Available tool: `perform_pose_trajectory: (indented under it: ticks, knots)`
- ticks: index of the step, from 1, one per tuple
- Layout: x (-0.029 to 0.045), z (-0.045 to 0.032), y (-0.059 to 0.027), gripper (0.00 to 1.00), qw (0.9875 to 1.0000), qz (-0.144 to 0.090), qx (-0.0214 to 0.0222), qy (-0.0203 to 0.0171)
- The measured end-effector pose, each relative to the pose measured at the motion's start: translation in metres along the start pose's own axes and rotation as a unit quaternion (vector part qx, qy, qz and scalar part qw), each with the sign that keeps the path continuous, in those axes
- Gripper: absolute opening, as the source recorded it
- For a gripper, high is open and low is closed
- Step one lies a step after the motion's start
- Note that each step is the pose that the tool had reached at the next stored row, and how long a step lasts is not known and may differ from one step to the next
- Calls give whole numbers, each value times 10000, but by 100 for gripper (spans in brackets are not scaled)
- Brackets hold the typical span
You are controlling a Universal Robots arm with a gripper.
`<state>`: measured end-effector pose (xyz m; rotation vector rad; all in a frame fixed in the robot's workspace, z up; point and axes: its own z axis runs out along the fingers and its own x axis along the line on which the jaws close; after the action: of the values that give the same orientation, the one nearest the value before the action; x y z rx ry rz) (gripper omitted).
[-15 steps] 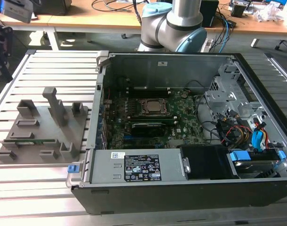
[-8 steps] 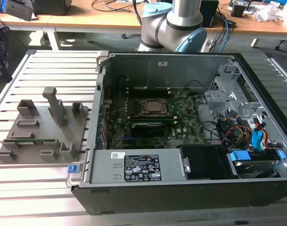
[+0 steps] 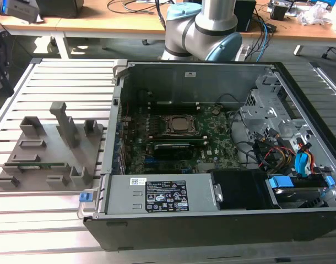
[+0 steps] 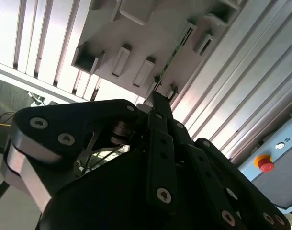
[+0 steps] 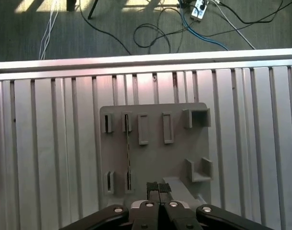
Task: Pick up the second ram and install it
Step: 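Pick up the second ram and move it above second insertion slot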
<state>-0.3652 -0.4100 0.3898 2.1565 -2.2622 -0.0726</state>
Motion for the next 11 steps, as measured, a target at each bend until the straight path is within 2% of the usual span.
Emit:
perform_pose_trajectory:
  ticks: [3, 9, 10, 11]
  knots:
    - [-1, 0, 0, 11, 9999, -144, -3, 9]
    - [-1, 0, 0, 11, 9999, -151, -3, 10]
    - [-1, 0, 0, 11, 9999, -152, -3, 10]
    - [-1, 0, 0, 17, 9999, -153, -3, 10]
